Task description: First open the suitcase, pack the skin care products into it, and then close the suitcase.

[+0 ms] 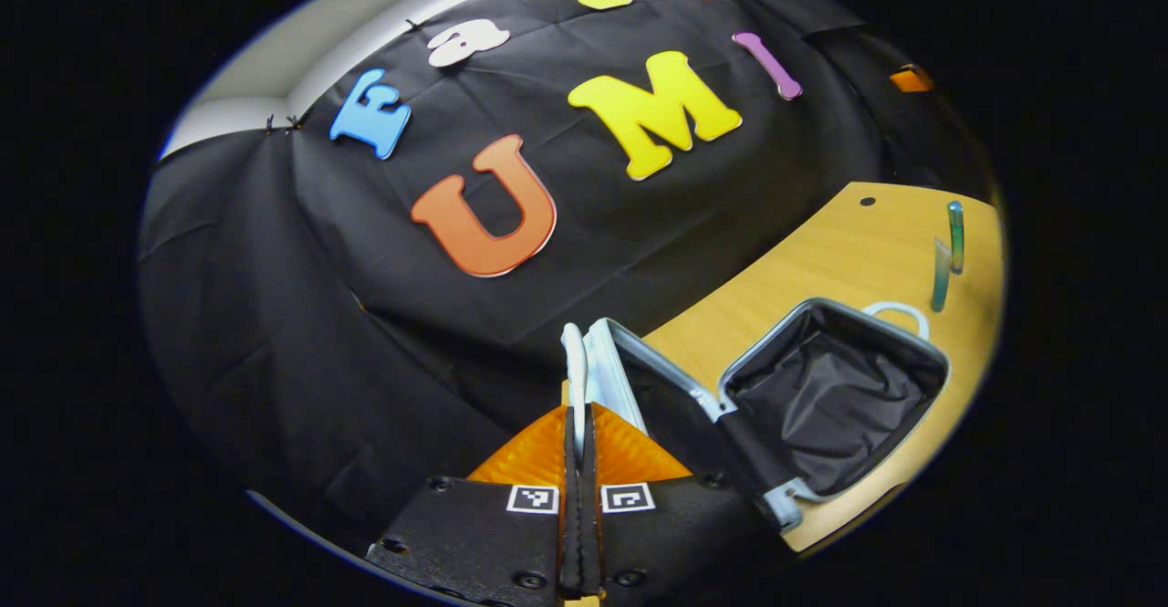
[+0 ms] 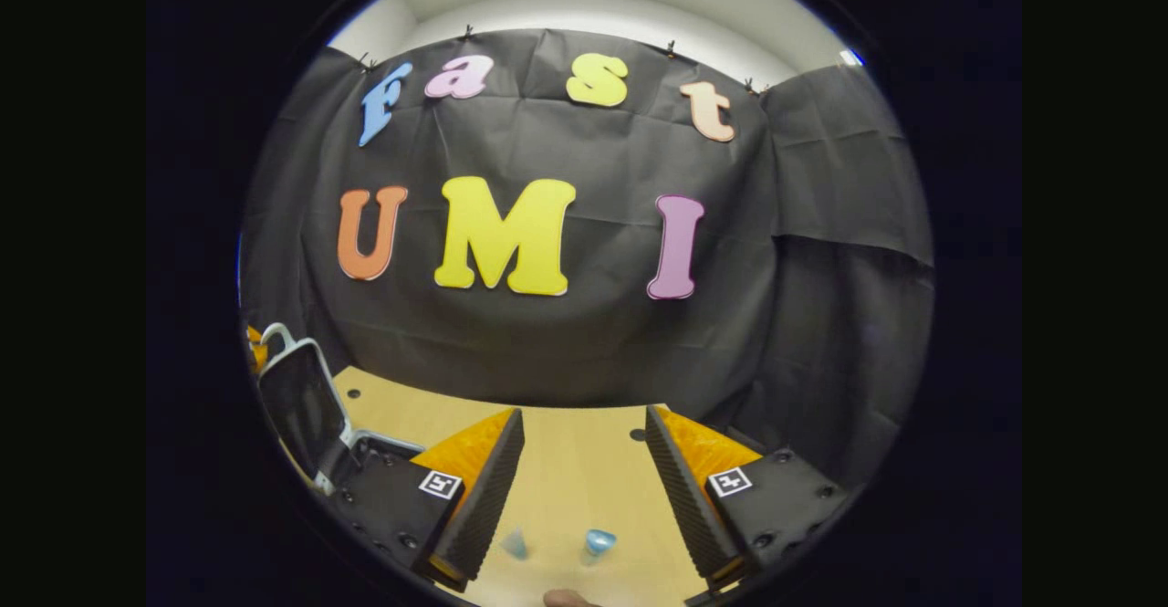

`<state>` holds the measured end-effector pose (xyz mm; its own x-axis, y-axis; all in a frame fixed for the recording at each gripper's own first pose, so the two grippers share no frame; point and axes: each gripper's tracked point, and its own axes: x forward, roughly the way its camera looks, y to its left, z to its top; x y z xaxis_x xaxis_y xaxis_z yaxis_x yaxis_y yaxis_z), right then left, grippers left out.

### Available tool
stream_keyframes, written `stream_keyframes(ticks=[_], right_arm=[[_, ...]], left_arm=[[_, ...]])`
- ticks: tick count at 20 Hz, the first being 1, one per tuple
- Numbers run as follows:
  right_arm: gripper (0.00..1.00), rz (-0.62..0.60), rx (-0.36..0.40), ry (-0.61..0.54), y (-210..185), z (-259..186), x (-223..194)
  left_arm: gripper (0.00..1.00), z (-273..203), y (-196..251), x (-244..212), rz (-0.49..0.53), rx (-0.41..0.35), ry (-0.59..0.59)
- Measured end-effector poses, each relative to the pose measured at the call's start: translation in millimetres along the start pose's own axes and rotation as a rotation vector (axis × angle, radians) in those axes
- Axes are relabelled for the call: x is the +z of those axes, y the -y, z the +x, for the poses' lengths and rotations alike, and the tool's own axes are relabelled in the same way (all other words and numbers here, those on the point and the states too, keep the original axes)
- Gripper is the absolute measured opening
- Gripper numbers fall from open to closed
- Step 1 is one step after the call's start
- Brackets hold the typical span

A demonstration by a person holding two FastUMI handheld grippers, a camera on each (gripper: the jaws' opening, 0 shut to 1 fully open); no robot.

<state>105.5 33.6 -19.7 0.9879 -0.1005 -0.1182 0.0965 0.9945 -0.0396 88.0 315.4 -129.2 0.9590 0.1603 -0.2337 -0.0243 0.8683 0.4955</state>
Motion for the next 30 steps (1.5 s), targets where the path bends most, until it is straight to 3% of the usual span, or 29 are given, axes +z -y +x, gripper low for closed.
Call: stream_keyframes(ticks=[5, 10, 13, 15, 16, 17, 18, 19, 21, 25, 26, 30], right_arm=[[0.79, -0.02, -0.073, 0.012, -10, -17, 8], [0.79, -0.086, -0.081, -0.022, -20, -33, -1], [0.8, -0.105, -0.088, 0.0, -19, -46, 6], [0.8, -0.125, -0.09, 0.03, -21, -51, 13], [0.8, -0.136, -0.085, 0.039, -21, -51, 12], [0.79, -0.148, -0.079, 0.037, -24, -51, 11], [0.79, -0.15, -0.076, 0.035, -22, -50, 10], [0.8, -0.144, -0.069, 0.028, -22, -51, 8], [0.79, -0.133, -0.057, 0.022, -20, -52, 5], [0.79, -0.133, -0.044, 0.025, 0, -49, -1], [0.79, -0.131, -0.037, 0.02, 5, -47, -5], [0.79, -0.112, -0.021, -0.007, 31, -37, -18]], left_arm=[[0.03, 39, -27, -102, -0.115, -0.015, -0.109], [0.03, 63, -2, -195, -0.199, -0.099, -0.269], [0.04, 62, 13, -224, -0.29, -0.134, -0.302], [0.07, 61, 19, -228, -0.323, -0.134, -0.312], [0.03, 62, 14, -236, -0.311, -0.101, -0.337], [0.32, 62, 12, -238, -0.311, -0.082, -0.329], [0.23, 62, 10, -236, -0.311, -0.069, -0.325], [0.36, 60, 10, -231, -0.312, -0.057, -0.327], [0.49, 51, 5, -218, -0.321, -0.042, -0.321], [0.95, 21, 9, -153, -0.264, -0.003, -0.23], [0.99, 15, 21, -127, -0.263, -0.015, -0.194], [0.99, -16, 107, -19, -0.261, -0.099, -0.051]])
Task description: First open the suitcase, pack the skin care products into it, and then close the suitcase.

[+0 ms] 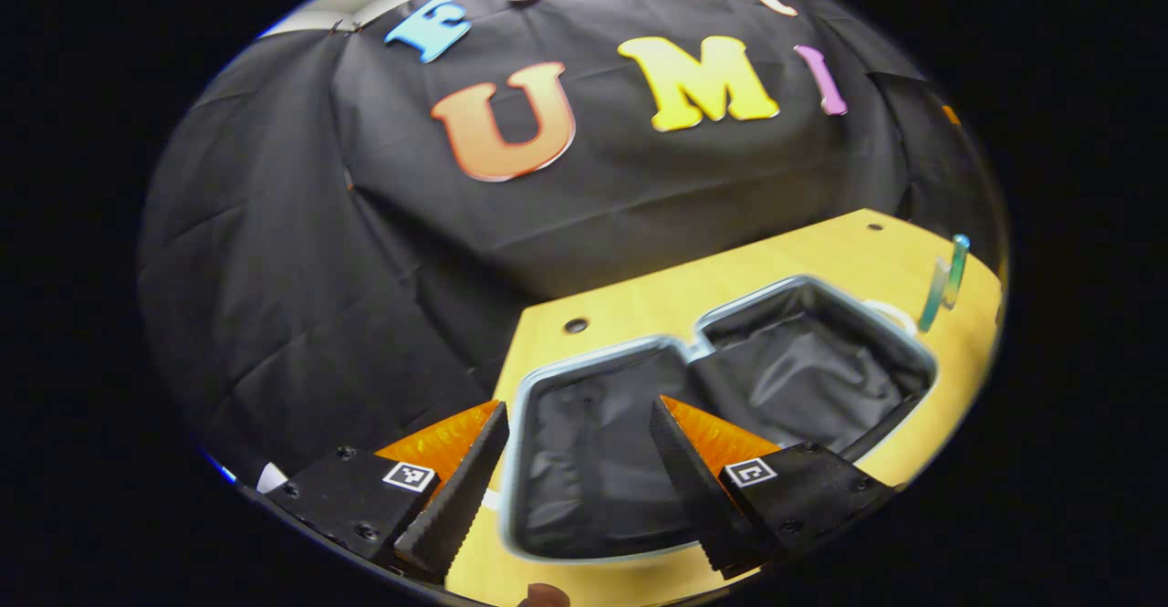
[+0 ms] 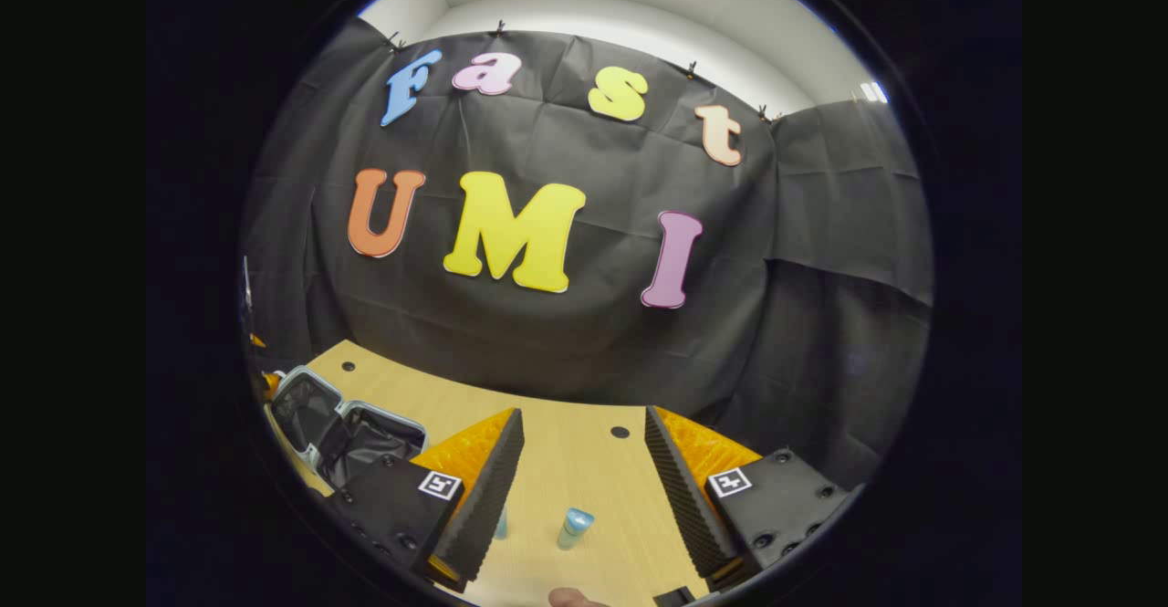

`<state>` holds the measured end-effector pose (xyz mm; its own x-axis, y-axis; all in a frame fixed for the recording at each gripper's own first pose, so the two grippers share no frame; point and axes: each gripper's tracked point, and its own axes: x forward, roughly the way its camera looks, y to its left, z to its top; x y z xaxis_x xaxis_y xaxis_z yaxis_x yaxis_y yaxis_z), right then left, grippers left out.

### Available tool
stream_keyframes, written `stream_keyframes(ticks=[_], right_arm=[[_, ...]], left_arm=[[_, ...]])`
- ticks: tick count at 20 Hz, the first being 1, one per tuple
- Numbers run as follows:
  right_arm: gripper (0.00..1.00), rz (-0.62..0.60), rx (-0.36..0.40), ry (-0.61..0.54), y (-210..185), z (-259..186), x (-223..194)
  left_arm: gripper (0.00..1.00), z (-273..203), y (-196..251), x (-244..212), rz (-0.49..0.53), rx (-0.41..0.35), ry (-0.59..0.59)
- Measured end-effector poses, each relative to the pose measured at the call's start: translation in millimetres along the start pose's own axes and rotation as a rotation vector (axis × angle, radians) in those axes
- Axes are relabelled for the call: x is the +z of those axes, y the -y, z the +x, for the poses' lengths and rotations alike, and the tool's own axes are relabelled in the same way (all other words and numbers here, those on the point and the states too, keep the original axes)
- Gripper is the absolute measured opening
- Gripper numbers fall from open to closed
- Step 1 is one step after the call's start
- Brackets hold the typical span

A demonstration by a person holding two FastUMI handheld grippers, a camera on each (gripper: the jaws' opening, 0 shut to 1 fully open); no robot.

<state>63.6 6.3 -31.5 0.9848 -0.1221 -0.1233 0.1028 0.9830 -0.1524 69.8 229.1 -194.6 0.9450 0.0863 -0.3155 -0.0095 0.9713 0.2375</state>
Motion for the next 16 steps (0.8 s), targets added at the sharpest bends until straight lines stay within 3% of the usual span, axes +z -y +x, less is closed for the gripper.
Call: stream_keyframes(ticks=[5, 10, 16], right_arm=[[0.79, 0.015, 0.021, -0.024, 35, 14, -13], [0.79, 0.007, 0.04, -0.047, 72, 22, -24], [0.79, -0.046, 0.032, -0.053, 122, 36, -36]], left_arm=[[0.99, -13, 145, 53, -0.051, -0.164, 0.049], [0.99, -23, 256, 42, -0.071, -0.305, 0.033], [0.99, -10, 354, 19, -0.1, -0.426, -0.06]])
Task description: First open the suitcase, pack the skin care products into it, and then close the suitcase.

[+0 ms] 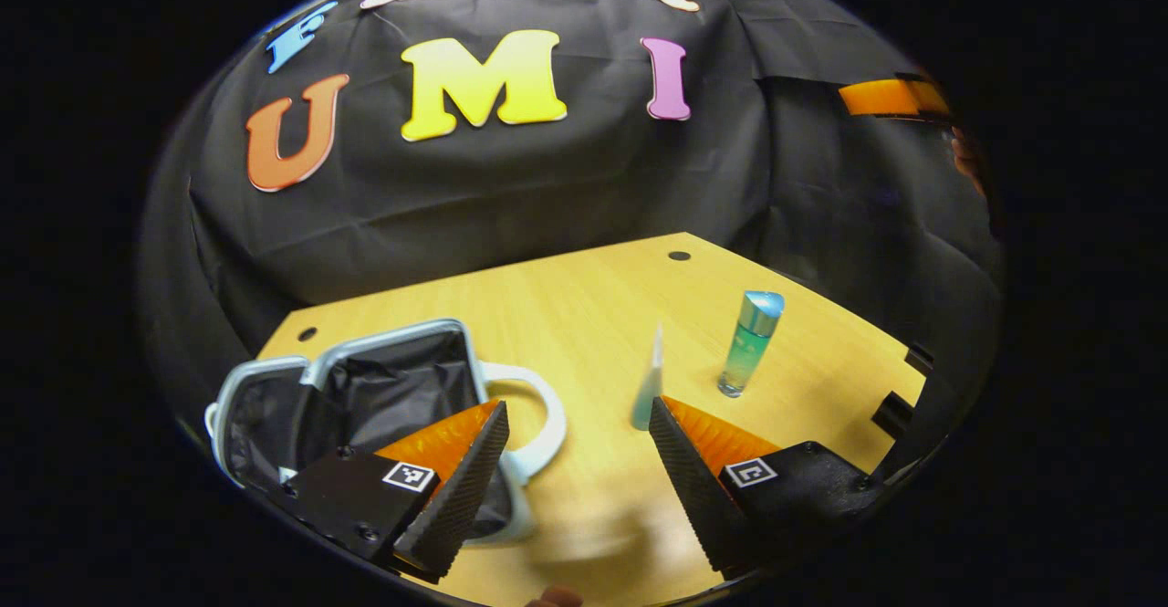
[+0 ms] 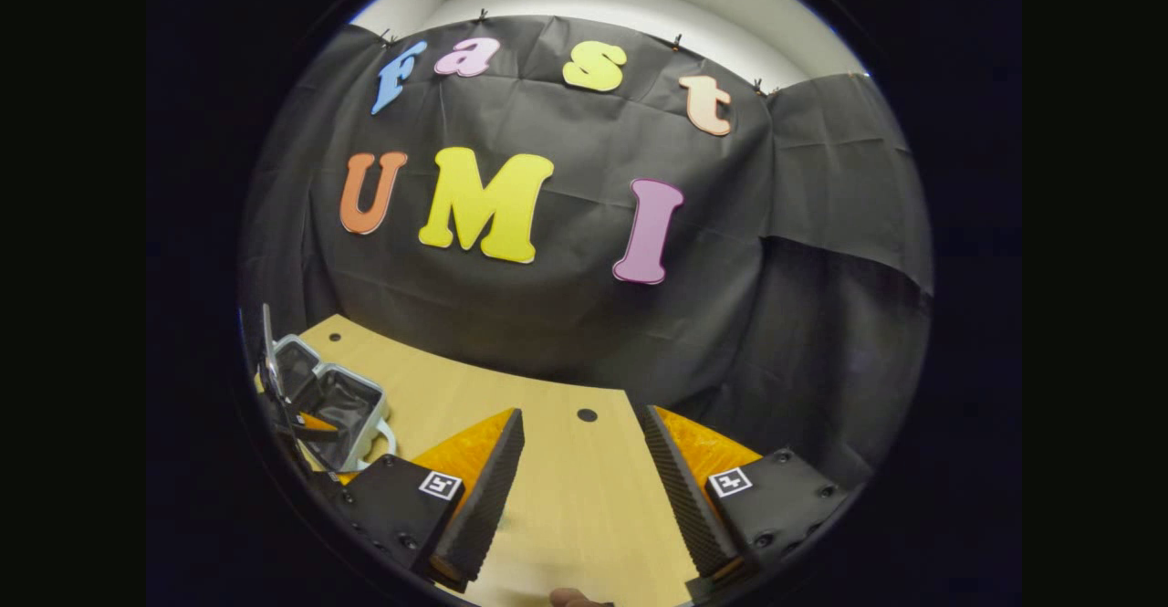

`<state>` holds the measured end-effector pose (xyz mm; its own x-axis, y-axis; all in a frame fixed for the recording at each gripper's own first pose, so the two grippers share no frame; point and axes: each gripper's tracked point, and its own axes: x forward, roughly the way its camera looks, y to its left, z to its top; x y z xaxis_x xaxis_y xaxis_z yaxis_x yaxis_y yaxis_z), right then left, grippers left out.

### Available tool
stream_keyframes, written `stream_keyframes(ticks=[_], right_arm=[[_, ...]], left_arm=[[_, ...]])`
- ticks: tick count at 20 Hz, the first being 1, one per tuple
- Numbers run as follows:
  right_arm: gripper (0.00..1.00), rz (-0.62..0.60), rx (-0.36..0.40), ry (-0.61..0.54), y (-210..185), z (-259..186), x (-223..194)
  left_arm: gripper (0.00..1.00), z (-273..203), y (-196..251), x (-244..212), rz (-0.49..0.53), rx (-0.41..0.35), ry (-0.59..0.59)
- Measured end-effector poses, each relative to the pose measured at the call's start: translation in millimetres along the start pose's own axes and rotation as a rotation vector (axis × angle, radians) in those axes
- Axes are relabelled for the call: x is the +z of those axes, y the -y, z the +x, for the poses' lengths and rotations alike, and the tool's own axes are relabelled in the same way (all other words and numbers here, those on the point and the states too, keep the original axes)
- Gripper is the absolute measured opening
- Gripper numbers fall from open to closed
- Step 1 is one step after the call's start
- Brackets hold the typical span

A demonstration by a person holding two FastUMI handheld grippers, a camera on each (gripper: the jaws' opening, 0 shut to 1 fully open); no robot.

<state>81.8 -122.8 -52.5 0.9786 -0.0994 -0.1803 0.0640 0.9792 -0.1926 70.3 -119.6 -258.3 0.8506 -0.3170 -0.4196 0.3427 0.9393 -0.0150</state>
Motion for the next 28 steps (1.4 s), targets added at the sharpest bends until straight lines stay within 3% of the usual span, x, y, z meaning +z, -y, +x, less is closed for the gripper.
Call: stream_keyframes(ticks=[11, 13, 18, 19, 20, 22, 23, 24, 28], right_arm=[[0.8, -0.078, 0.001, -0.089, 45, 17, -45], [0.79, -0.086, 0.007, -0.103, 48, 16, -52], [0.8, -0.087, 0.003, -0.134, 55, 17, -65], [0.8, -0.086, 0.004, -0.144, 54, 17, -67], [0.79, -0.084, 0.007, -0.152, 52, 16, -70], [0.79, -0.079, 0.028, -0.16, 44, 16, -73], [0.79, -0.068, 0.071, -0.164, 35, 15, -76], [0.8, -0.043, 0.135, -0.168, 19, 12, -80], [0.8, -0.039, 0.212, -0.221, -8, 14, -109]], left_arm=[[0.97, 99, 50, -40, -0.083, -0.048, -0.112], [0.86, 110, 58, -52, -0.106, -0.072, -0.162], [0.61, 121, 50, -50, -0.1, -0.026, -0.156], [0.64, 119, 48, -49, -0.095, -0.025, -0.157], [0.46, 120, 47, -50, -0.094, -0.031, -0.161], [0.44, 117, 46, -50, -0.098, -0.025, -0.185], [0.51, 114, 45, -51, -0.097, -0.018, -0.206], [0.43, 110, 44, -49, -0.102, -0.015, -0.217], [0.43, 74, 42, -21, -0.147, -0.031, -0.19]])
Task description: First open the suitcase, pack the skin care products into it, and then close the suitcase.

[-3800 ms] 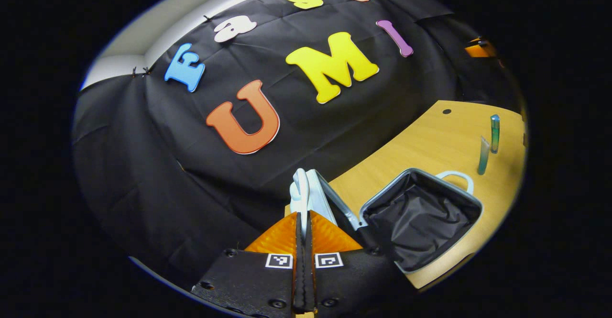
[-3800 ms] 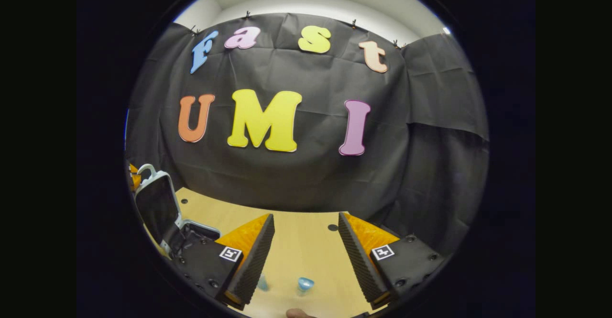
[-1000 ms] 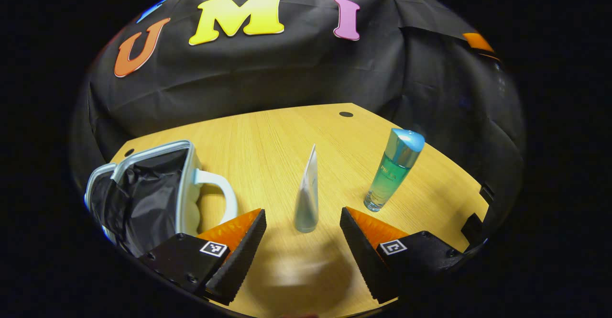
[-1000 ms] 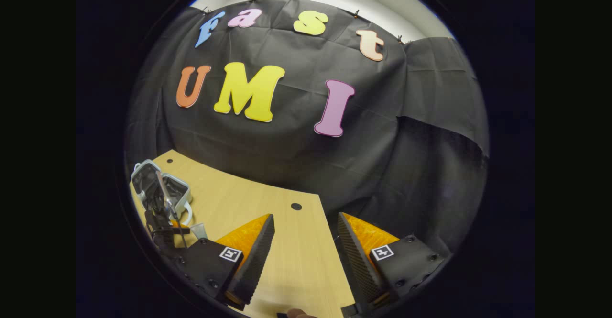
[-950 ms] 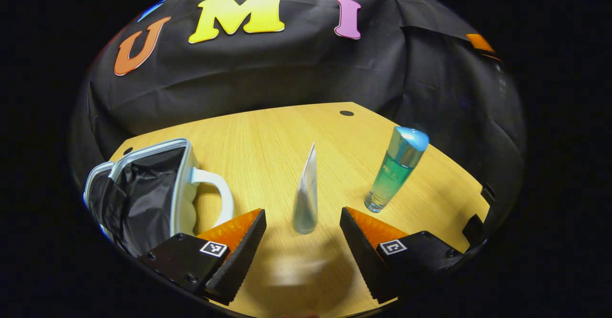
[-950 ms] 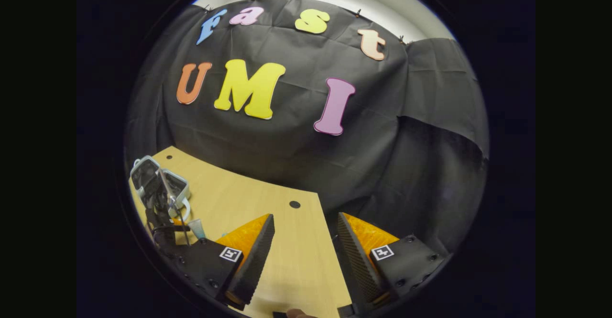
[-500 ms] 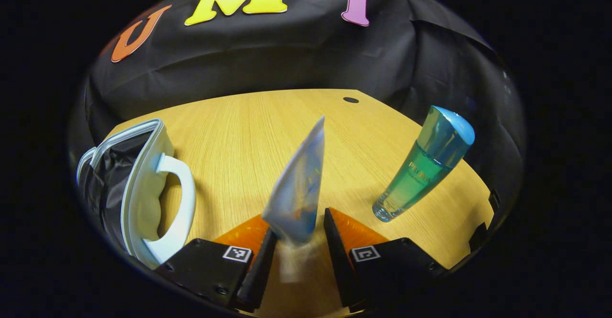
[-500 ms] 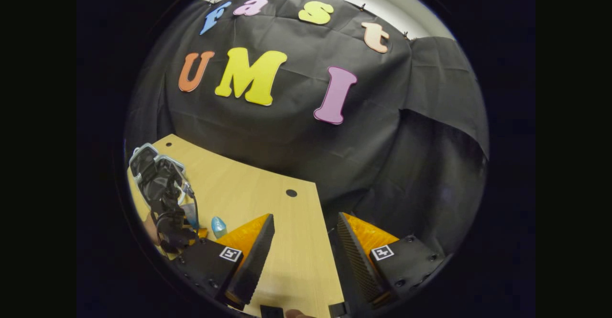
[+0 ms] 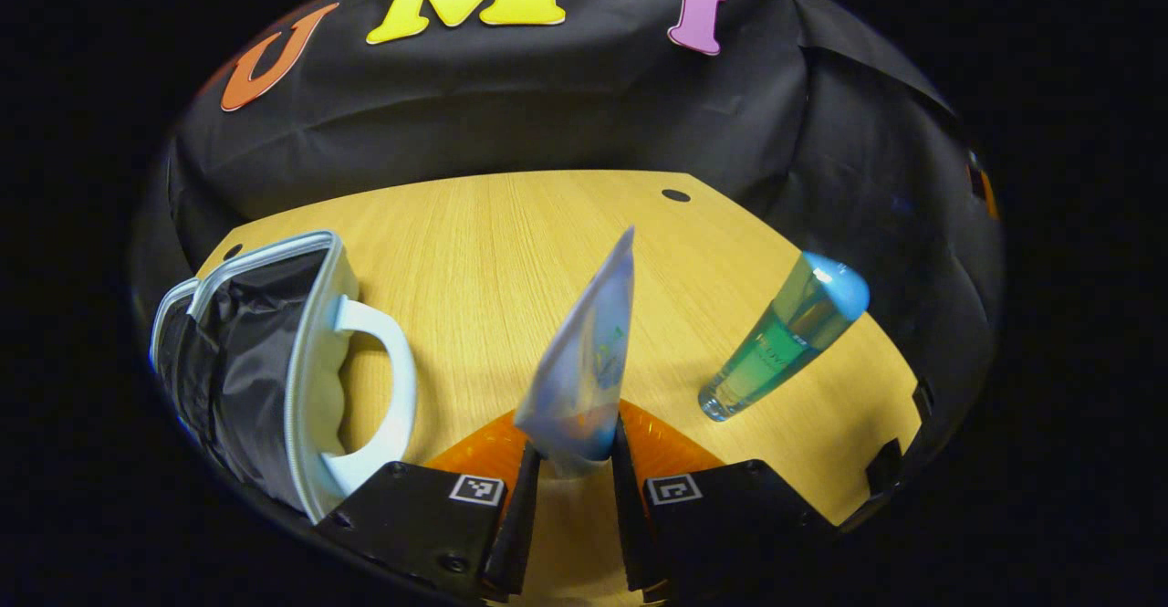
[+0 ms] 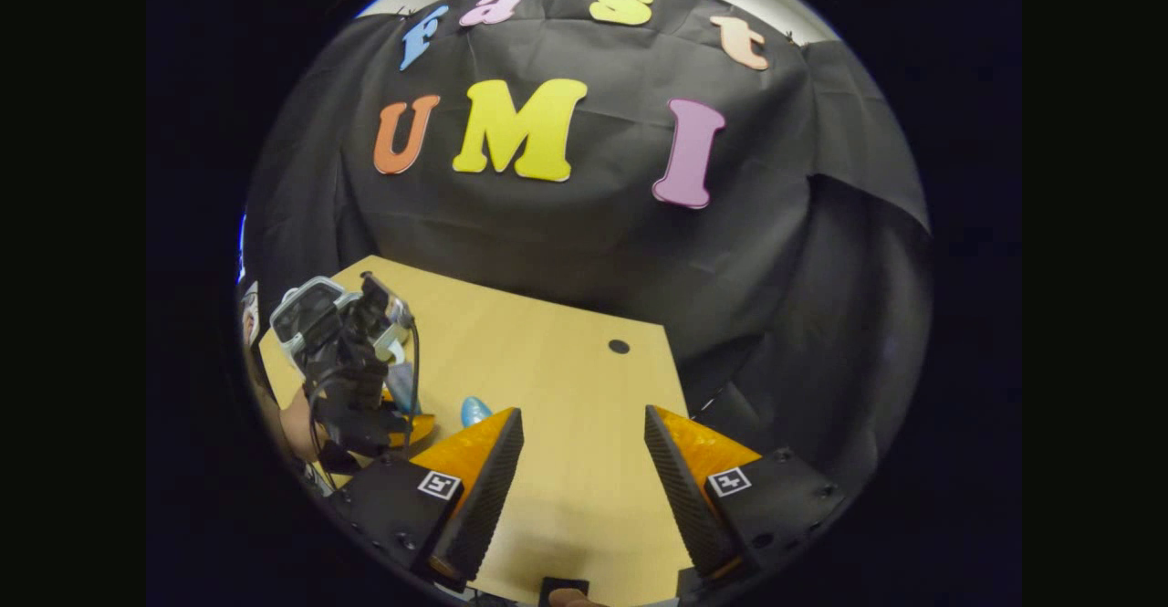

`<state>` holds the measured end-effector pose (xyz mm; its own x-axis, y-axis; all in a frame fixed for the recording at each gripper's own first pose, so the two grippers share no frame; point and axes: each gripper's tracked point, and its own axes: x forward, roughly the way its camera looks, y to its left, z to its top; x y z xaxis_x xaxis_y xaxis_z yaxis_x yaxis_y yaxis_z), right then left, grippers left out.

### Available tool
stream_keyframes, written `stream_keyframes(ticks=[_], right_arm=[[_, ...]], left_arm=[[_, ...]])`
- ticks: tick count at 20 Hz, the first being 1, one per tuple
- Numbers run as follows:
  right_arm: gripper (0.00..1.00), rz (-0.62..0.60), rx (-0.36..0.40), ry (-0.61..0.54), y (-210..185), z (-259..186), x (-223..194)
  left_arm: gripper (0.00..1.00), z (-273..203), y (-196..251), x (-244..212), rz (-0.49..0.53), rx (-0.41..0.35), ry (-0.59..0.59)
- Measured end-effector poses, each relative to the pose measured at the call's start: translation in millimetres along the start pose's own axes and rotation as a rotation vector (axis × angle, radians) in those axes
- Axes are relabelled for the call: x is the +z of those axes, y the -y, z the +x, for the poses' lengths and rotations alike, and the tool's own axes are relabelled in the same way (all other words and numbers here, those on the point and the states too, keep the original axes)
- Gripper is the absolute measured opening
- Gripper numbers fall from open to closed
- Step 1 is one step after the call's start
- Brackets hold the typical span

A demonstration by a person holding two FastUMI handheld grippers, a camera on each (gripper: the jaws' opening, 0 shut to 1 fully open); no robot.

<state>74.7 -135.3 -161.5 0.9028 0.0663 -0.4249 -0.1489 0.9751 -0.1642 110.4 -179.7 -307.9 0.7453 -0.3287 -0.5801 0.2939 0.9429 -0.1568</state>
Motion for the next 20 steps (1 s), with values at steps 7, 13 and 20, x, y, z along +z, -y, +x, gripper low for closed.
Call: stream_keyframes(ticks=[7, 13, 20], right_arm=[[0.8, -0.072, 0.123, -0.062, -78, 42, -65], [0.76, -0.009, 0.12, -0.164, -127, 103, -109], [0.62, 0.034, 0.05, -0.204, -130, 136, -115]], left_arm=[[0.43, -103, -32, 16, -0.009, 0.025, 0.012], [0.42, -162, -113, 2, -0.033, 0.146, -0.03], [0.43, -162, -186, -23, -0.102, 0.225, -0.09]])
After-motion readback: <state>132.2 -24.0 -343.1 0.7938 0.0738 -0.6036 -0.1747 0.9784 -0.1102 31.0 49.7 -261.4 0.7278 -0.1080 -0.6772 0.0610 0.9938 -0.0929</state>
